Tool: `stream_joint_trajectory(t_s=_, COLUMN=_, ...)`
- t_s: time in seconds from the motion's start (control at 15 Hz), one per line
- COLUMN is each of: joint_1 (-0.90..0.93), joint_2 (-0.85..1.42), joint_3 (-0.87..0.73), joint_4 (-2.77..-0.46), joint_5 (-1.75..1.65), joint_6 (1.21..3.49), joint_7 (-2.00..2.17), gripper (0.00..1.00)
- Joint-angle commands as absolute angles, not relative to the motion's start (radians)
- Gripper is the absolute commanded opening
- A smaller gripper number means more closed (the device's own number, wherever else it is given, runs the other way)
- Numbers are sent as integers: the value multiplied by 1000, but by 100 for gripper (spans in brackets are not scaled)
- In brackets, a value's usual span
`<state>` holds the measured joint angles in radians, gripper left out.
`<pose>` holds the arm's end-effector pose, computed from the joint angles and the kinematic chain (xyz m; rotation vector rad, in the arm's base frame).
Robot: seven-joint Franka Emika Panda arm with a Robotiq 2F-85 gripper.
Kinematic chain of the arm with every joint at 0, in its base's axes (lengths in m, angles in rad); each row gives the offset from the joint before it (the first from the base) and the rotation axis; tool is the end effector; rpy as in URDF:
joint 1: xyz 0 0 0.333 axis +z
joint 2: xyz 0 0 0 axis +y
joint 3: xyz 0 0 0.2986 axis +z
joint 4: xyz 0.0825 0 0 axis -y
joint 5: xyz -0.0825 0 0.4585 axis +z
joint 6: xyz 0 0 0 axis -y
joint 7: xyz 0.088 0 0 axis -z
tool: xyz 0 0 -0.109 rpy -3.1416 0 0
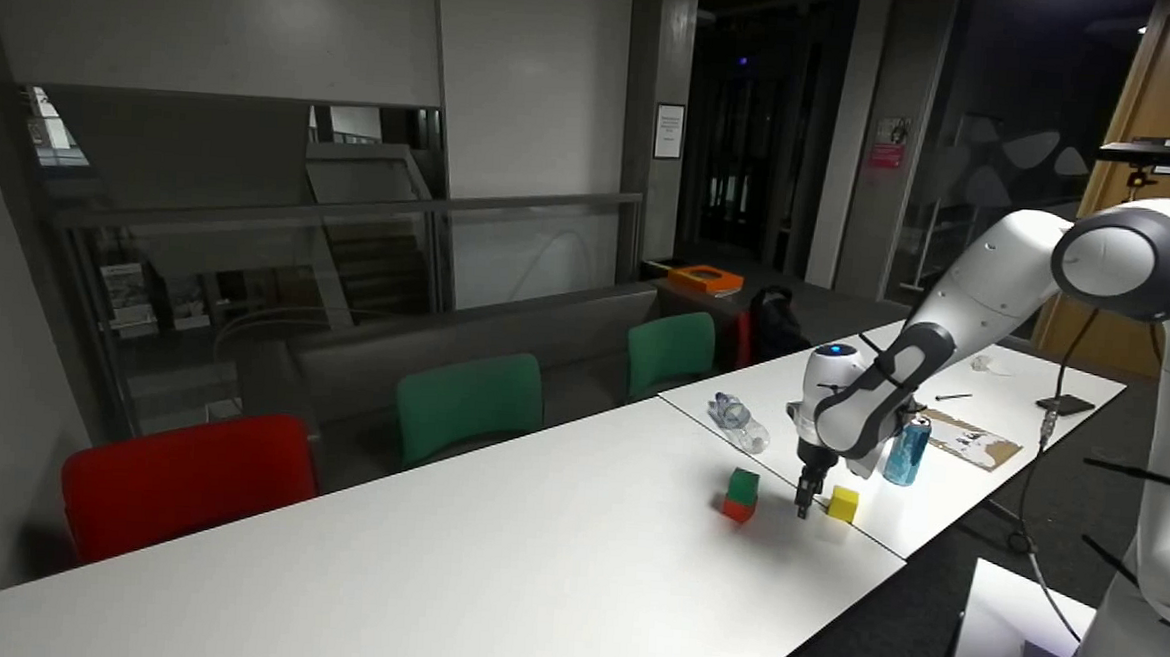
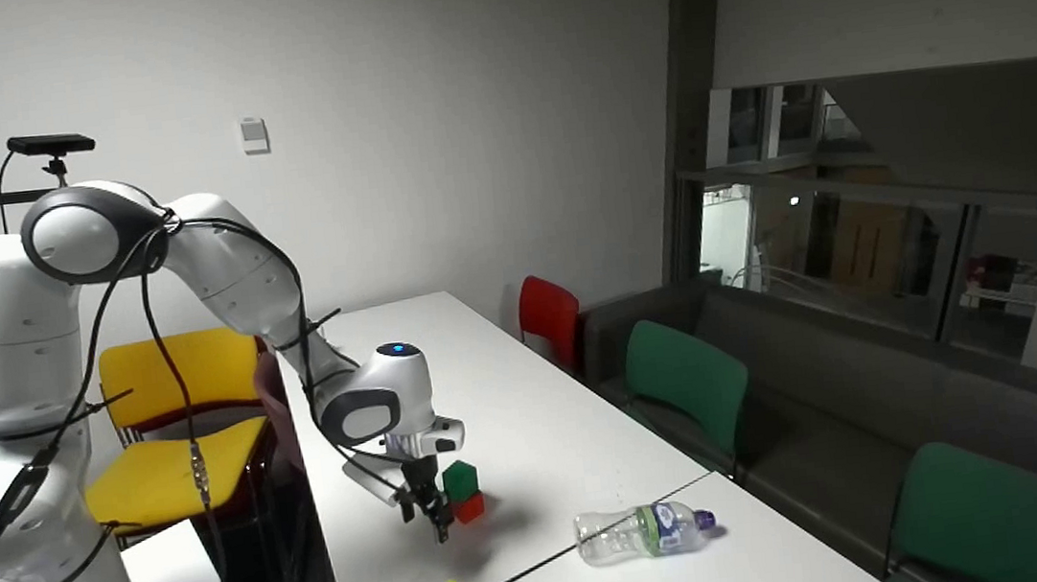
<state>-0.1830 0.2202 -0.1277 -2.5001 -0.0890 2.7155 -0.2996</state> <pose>0.4720 -0.1531 0.1131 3.0791 0.1125 -0.0359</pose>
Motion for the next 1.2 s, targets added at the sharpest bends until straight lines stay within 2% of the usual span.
stream_joint_trajectory(t_s=0.0, joint_1=-181, joint_2=136, joint_3=-207, joint_4=-2604, joint_5=-193, joint_6=2781, joint_7=-209, gripper=100)
stream_joint_trajectory(t_s=0.47, joint_1=-150, joint_2=194, joint_3=-357, joint_4=-2559, joint_5=-604, joint_6=2836, joint_7=-10, gripper=100)
stream_joint_trajectory(t_s=1.13, joint_1=-174, joint_2=348, joint_3=-352, joint_4=-2468, joint_5=-803, joint_6=2922, joint_7=-51, gripper=100)
